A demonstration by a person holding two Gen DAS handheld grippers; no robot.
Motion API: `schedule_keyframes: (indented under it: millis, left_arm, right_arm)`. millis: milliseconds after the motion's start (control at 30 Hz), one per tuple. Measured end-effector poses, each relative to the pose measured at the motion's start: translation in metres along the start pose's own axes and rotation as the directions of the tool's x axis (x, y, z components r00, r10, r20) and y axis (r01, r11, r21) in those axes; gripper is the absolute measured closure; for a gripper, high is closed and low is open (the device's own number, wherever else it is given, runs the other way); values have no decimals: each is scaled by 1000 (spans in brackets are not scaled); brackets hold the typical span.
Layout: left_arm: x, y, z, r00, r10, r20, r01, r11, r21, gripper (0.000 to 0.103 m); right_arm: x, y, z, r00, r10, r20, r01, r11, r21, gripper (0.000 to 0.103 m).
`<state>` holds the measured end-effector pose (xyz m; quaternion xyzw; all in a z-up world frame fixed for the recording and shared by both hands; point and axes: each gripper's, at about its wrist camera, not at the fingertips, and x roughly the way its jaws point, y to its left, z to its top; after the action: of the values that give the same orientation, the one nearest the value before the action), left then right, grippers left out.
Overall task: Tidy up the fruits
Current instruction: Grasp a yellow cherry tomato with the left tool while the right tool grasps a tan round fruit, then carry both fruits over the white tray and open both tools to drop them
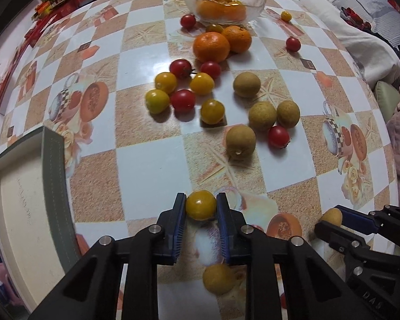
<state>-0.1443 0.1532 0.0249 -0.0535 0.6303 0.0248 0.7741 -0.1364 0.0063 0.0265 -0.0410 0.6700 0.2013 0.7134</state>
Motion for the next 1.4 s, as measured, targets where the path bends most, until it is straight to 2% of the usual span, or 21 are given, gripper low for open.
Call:
schedule_keyframes:
  millis: [400,600,767,1100,1300,1400]
  left_arm:
    - [-56,37,-37,998,-20,61,24,998,-60,79]
    - [-71,68,-53,996,26,82,-17,994,-113,79]
    - [-79,112,-67,993,78,90,-60,980,-191,79]
    - [-65,214,-87,980,193,41,-164,912,-376,79]
    - [-42,241,-85,975,223,7,-202,895,-398,79]
    - [-34,246,-82,971,239,0,-221,896,-386,79]
  right_arm:
    - [-28,29,0,1000,24,16,-23,998,-60,75]
    - [-34,69,11,999,49,14,-47,991,-128,75]
    - [-29,117,25,997,76,1,-74,973,-218,75]
    - [3,221,59,990,129,-51,-139,925,-355,75]
    - [37,266,76,989,114,-90,-141,904,-404,75]
    - [52,282,86,991,96,-97,-128,898,-421,75]
